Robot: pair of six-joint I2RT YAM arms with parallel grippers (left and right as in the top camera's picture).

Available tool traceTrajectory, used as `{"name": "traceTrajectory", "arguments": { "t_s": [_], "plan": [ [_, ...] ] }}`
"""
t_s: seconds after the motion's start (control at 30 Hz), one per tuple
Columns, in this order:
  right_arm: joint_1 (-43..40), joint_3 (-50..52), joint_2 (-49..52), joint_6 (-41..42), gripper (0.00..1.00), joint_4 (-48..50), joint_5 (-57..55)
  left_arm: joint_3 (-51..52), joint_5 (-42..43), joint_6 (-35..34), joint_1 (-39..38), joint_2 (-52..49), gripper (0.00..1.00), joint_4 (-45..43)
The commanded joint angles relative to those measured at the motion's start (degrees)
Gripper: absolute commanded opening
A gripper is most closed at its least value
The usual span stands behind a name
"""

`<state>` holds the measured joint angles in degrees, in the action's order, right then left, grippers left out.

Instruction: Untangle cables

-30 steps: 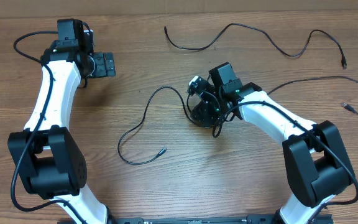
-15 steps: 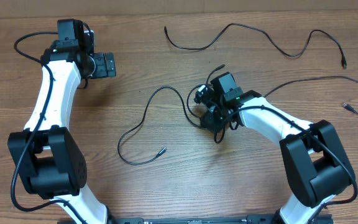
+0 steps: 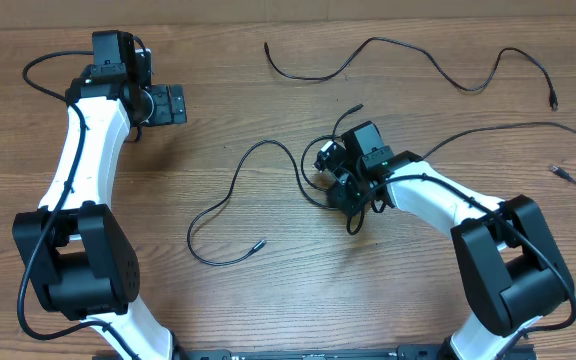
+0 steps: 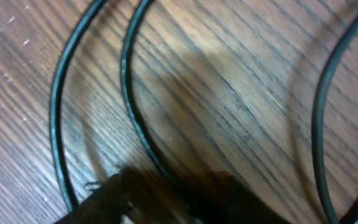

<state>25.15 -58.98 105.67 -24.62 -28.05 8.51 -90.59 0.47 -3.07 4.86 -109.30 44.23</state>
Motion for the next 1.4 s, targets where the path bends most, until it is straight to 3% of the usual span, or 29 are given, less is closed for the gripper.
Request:
{"name": "traceTrajectory", "arguments": {
  "t_s": [0.0, 0.17, 0.5, 0.87, 1.37],
  "plan": [
    [0.0, 2.9, 0.9, 0.6, 0.35, -0.7, 0.1, -0.3, 0.6, -0.7, -0.4, 0.8, 0.99, 0.1],
    [0.0, 3.1, 0.9, 1.1, 0.04, -0.6, 0.2, -0.3, 0.6, -0.8, -0.4, 0.8, 1.00, 0.2],
    [0.0, 2.4, 0.9, 3.9, 0.04, 1.2, 17.0, -0.3, 0.7, -0.8, -0.4, 0.8, 1.00, 1.0],
    [0.0, -4.9, 0.9, 6.9, 0.04, 0.7, 38.8, -0.3, 0.7, -0.7, -0.4, 0.8, 1.00, 2.3],
    [0.7, -24.5, -1.6, 11.6, 0.04, 0.3, 40.5, -0.3, 0.7, -0.1, -0.4, 0.8, 0.99, 3.2]
  ]
}}
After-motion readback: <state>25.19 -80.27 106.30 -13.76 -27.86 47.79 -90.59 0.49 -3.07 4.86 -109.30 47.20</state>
